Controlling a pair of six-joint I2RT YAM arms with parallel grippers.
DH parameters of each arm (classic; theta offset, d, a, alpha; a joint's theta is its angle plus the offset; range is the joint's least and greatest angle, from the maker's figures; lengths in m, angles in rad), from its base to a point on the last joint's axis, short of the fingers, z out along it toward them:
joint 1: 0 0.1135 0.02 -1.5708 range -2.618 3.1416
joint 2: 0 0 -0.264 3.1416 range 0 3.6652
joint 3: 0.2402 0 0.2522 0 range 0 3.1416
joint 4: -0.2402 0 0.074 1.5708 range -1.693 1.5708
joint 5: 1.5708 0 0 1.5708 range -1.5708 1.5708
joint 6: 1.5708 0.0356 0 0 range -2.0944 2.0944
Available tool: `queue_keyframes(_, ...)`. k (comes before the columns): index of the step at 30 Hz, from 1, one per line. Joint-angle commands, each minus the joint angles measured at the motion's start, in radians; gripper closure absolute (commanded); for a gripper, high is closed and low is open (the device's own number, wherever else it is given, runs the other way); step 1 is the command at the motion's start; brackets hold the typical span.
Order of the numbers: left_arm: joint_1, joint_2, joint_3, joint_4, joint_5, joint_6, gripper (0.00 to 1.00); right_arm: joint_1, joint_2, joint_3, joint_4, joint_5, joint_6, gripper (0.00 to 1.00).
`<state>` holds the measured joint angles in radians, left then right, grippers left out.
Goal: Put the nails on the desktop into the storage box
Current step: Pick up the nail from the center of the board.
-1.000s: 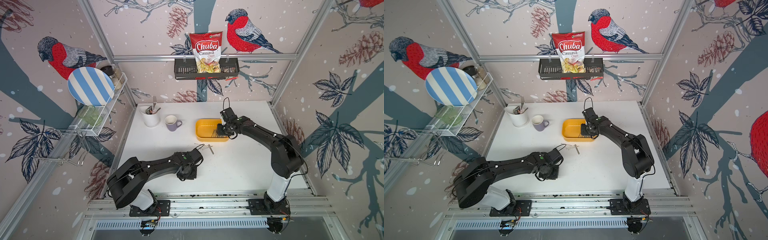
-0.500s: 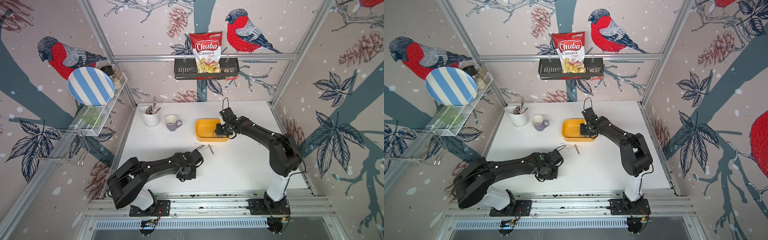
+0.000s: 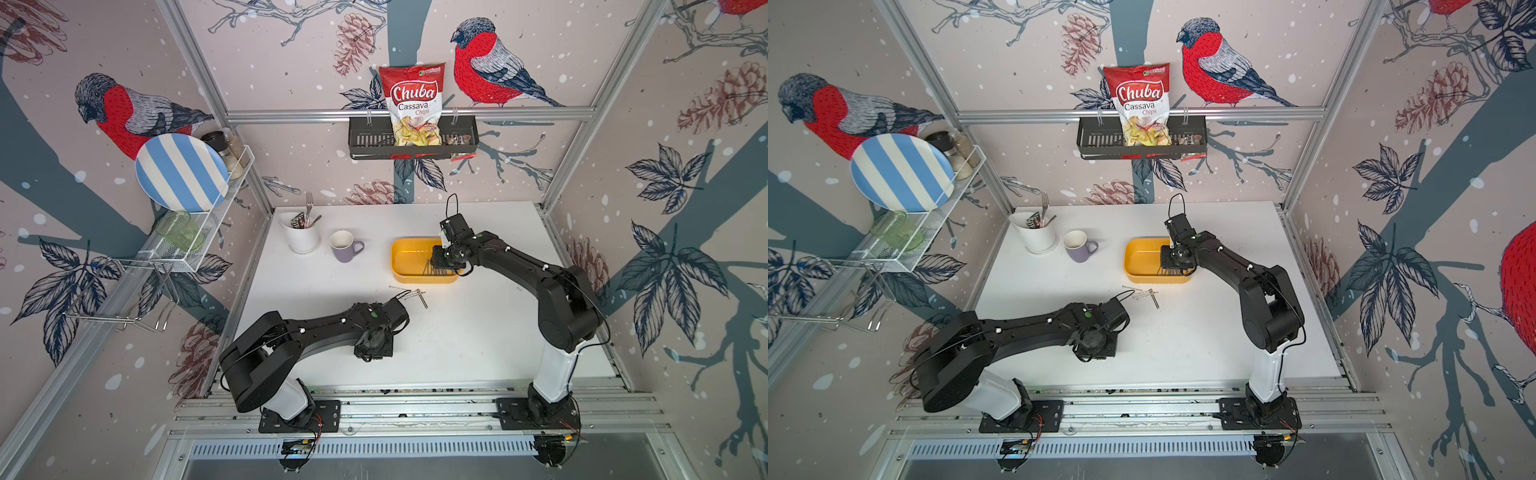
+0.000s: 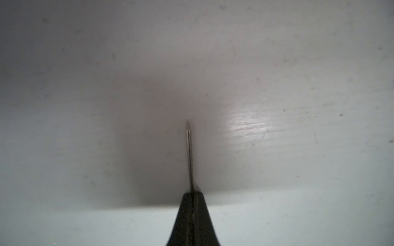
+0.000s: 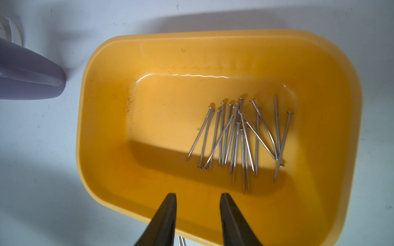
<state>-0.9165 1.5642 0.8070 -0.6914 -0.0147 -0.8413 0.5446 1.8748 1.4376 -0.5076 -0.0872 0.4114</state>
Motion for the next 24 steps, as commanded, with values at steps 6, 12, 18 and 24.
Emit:
queue_keyframes(6,0.004,0.054,0.168,-0.275,-0.13,0.098,1.0,-0.013,-0.035,0.0,0.019,-0.013,-0.027,0.61)
queue_keyframes(12,0.02,0.086,0.278,-0.31,-0.177,0.154,1.0,-0.031,-0.06,-0.027,0.023,-0.018,-0.024,0.61)
queue_keyframes(18,0.069,0.091,0.387,-0.344,-0.188,0.208,1.0,-0.045,-0.08,-0.043,0.022,-0.028,-0.016,0.61)
queue_keyframes(24,0.111,0.082,0.534,-0.4,-0.18,0.256,1.0,-0.07,-0.101,-0.046,0.011,-0.026,-0.017,0.61)
